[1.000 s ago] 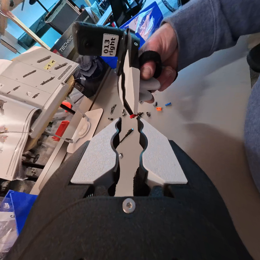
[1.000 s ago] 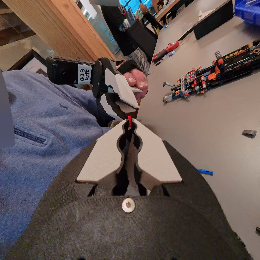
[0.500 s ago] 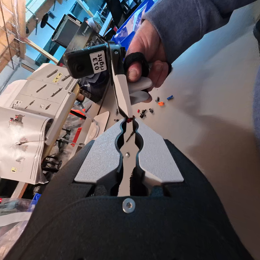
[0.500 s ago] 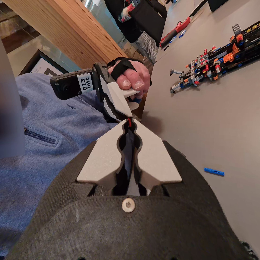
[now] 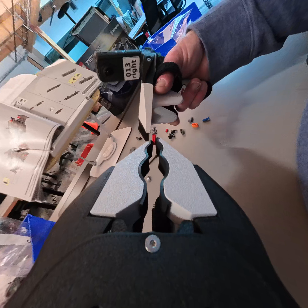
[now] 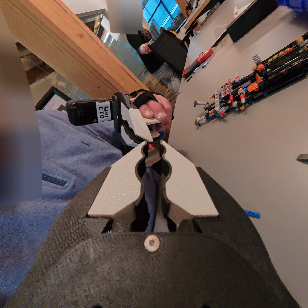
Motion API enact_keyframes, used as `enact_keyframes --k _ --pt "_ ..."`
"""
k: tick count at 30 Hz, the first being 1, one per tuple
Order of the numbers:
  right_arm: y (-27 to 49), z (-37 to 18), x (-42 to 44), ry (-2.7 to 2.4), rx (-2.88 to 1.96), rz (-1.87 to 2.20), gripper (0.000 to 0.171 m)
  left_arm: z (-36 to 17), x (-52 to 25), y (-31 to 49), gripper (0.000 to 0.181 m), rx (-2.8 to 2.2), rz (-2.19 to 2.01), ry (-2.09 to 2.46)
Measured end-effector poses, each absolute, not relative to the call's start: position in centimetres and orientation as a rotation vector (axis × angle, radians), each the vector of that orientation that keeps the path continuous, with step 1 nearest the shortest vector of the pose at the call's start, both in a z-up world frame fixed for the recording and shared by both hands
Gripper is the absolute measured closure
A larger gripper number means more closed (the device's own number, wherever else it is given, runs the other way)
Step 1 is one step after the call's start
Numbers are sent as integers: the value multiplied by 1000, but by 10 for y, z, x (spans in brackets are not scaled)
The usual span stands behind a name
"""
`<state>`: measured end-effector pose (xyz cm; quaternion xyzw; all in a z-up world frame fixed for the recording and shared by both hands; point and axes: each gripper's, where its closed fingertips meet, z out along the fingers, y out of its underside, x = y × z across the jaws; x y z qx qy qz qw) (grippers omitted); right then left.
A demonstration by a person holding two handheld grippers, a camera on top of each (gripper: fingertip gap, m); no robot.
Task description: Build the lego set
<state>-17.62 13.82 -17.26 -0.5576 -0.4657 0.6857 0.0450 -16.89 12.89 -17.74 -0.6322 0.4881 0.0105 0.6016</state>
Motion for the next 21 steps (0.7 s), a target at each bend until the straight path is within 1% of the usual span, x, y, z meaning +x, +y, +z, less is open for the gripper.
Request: enact_keyframes --k 2,4,7,12,15,17,21 --pt "145 -169 -172 -1435 -1658 2031 156 -179 -172 128 180 -1492 -3 1115" --pt "154 -179 -164 -1540 -1626 1827 151 -183 -177 126 180 -1527 -18 1102" --pt "153 -216 -155 -1827 -1569 1406 150 -198 -184 119 180 -1624 -77 1074" --pt "137 -276 -153 -2201 -1319 973 145 -241 -192 102 180 -1818 -157 1027" --pt "127 -298 -157 -2356 -1185 850 141 -258 -193 95 180 -1900 -194 991" --pt "130 -312 -158 -2434 -1138 775 142 -267 -191 90 180 -1938 -228 981" --pt "131 -317 -164 -2471 -1152 858 145 -274 -191 88 180 -1962 -233 971"
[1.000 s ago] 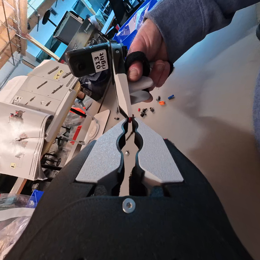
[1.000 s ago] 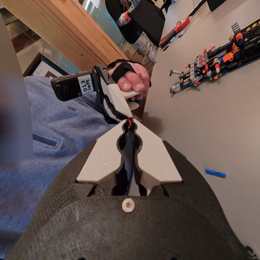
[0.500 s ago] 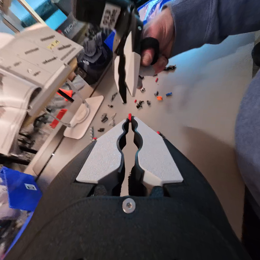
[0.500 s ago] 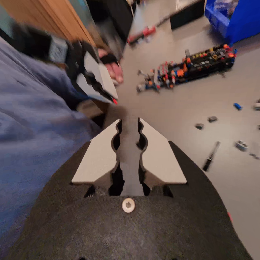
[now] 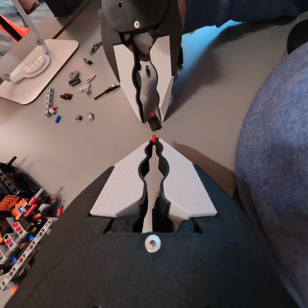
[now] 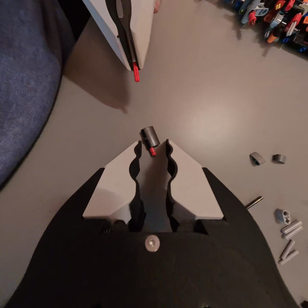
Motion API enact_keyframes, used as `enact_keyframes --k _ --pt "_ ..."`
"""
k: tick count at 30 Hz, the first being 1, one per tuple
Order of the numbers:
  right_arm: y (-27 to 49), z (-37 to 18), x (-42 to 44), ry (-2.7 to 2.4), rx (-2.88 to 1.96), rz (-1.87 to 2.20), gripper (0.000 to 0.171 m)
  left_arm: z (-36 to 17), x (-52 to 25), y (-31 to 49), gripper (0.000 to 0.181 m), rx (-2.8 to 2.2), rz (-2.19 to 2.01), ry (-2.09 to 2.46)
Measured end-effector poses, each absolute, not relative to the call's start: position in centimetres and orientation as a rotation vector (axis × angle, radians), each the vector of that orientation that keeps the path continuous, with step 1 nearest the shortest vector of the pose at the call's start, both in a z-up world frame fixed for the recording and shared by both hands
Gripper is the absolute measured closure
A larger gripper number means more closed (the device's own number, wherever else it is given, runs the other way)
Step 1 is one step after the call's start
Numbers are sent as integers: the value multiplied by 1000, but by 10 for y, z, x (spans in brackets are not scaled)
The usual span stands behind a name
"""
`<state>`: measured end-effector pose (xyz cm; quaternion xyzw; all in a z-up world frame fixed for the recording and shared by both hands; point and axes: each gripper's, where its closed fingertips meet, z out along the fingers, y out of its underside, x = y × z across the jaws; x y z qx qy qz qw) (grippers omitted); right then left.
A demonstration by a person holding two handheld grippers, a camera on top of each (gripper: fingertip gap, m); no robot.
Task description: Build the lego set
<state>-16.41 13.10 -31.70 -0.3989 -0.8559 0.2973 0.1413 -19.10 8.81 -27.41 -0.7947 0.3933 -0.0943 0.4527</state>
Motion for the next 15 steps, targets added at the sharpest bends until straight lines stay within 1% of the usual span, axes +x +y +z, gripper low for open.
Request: enact_keyframes --k 1,2,3,11,15 --pt "130 -317 -165 -2478 -1150 874 147 -275 -191 89 180 -1966 -237 965" --pt "130 -317 -165 -2480 -1139 883 155 -275 -192 90 180 -1970 -244 959" --pt "129 -317 -166 -2477 -1133 891 157 -277 -192 91 180 -1975 -255 956" --pt "124 -313 -166 -2368 -1214 1059 158 -290 -192 95 180 -2039 -309 925" --pt "120 -291 -168 -2252 -1205 1211 158 -283 -190 98 180 -2010 -330 909"
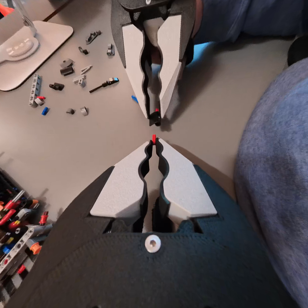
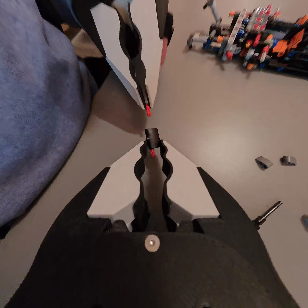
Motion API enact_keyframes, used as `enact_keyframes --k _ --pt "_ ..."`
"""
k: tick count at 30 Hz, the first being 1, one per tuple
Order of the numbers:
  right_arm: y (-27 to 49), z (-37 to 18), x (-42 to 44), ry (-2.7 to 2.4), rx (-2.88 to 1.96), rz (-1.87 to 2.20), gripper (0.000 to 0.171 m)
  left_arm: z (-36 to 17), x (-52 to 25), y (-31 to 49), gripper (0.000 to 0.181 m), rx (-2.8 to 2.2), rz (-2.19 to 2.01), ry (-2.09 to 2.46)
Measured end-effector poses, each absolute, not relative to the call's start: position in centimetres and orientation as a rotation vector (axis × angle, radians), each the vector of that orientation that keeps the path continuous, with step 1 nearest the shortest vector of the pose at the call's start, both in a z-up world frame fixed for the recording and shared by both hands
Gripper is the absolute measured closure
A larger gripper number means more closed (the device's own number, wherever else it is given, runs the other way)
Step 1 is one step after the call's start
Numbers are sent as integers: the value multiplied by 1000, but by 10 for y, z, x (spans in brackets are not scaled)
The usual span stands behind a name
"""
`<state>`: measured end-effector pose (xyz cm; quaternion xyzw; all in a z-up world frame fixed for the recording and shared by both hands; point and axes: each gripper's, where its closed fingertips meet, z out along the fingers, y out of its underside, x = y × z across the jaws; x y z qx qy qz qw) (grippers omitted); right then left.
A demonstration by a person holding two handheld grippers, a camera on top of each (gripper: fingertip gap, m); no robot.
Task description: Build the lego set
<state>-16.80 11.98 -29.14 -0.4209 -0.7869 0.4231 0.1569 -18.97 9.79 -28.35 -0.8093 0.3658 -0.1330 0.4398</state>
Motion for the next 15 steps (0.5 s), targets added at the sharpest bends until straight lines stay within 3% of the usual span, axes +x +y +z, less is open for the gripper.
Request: enact_keyframes --k 15 --pt "115 -271 -171 -2166 -1136 1172 159 -266 -179 101 180 -1958 -366 868"
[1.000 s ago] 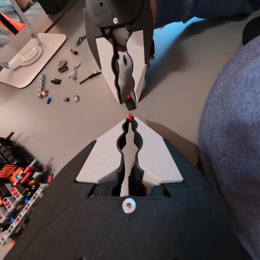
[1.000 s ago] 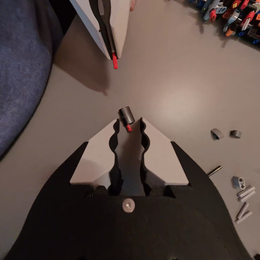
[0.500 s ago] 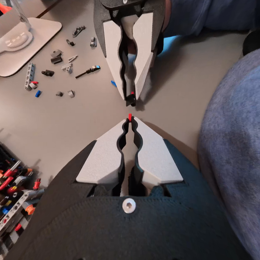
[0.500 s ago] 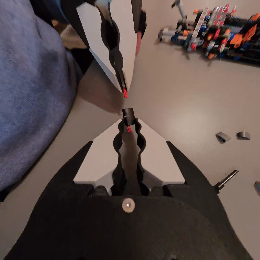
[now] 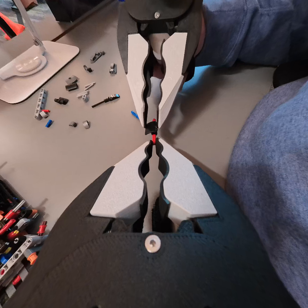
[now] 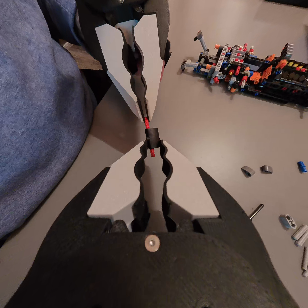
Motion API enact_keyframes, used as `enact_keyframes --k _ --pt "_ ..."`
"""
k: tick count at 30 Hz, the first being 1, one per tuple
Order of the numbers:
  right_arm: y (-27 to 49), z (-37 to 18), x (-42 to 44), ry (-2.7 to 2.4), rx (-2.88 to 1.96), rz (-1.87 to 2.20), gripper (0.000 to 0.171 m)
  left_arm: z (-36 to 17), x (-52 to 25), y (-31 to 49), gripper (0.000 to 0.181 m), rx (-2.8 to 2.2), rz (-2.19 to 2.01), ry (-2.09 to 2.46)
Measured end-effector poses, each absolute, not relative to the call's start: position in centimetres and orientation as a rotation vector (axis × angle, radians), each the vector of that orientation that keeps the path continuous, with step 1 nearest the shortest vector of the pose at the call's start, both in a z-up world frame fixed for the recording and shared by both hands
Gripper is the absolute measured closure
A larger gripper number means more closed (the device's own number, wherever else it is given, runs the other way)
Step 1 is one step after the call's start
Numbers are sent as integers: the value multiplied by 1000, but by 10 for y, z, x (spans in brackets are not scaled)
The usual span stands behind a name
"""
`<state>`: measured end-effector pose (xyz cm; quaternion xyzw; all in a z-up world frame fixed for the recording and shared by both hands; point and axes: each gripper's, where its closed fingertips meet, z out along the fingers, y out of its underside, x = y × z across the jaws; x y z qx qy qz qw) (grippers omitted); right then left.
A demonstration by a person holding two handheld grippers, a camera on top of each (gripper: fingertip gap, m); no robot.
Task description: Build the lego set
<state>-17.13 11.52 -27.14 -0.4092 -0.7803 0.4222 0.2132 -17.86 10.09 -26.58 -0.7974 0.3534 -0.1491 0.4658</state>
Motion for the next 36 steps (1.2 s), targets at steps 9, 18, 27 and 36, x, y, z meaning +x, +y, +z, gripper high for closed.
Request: enact_keyframes --k 9,18,27,36 --pt "116 -270 -173 -2139 -1104 1100 159 -263 -179 101 180 -1966 -399 832" --pt "116 -269 -174 -2115 -1103 1092 159 -263 -180 101 180 -1982 -395 848" --pt "118 -262 -177 -2026 -1026 911 159 -253 -180 103 180 -1992 -570 740" --pt "122 -263 -179 -1973 -981 686 159 -257 -182 106 180 -2046 -609 687"
